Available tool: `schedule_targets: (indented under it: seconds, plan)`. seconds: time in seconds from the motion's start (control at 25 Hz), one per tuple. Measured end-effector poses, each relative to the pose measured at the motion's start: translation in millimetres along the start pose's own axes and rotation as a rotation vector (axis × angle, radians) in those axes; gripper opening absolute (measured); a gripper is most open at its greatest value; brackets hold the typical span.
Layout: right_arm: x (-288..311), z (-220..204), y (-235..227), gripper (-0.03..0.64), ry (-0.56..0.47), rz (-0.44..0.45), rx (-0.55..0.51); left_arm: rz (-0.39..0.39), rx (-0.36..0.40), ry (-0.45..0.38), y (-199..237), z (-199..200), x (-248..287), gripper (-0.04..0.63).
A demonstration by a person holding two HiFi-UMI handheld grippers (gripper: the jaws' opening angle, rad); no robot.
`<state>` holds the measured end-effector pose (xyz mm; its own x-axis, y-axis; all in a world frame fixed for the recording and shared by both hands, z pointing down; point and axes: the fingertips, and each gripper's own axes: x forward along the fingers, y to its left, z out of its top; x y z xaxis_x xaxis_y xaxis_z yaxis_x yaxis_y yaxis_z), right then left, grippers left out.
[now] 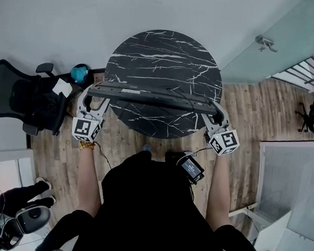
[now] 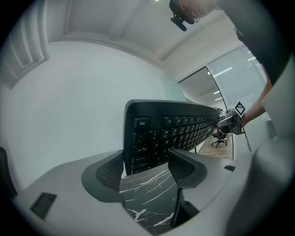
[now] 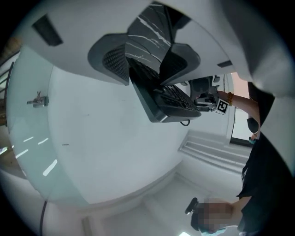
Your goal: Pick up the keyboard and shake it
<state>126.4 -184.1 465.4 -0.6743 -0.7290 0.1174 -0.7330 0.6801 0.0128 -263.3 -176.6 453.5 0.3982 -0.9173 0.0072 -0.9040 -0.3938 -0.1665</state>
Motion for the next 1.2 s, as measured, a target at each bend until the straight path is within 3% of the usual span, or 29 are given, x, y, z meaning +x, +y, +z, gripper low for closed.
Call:
schedule_targets:
  seconds: [0.24, 0.48, 0.84, 1.2]
  plan:
    - [-10, 37, 1, 0.193, -0.071, -0.080, -0.206, 0.006, 0.042, -0.067, 0, 24, 0, 0.288]
    - [-7, 22, 10, 0.181, -0.012, -0.137, -0.366, 0.002, 0.053, -0.038, -4, 5, 2, 0.288]
    - [-17, -28, 12, 0.188, 0.137, -0.049, -0.217, -0.051, 0.001, 0.093, -20, -34, -8, 0.288]
    - [-30, -77, 23, 0.190, 0.268, -0.006, -0.151, -0.081, -0.047, 0.202, -44, -80, -29, 0.288]
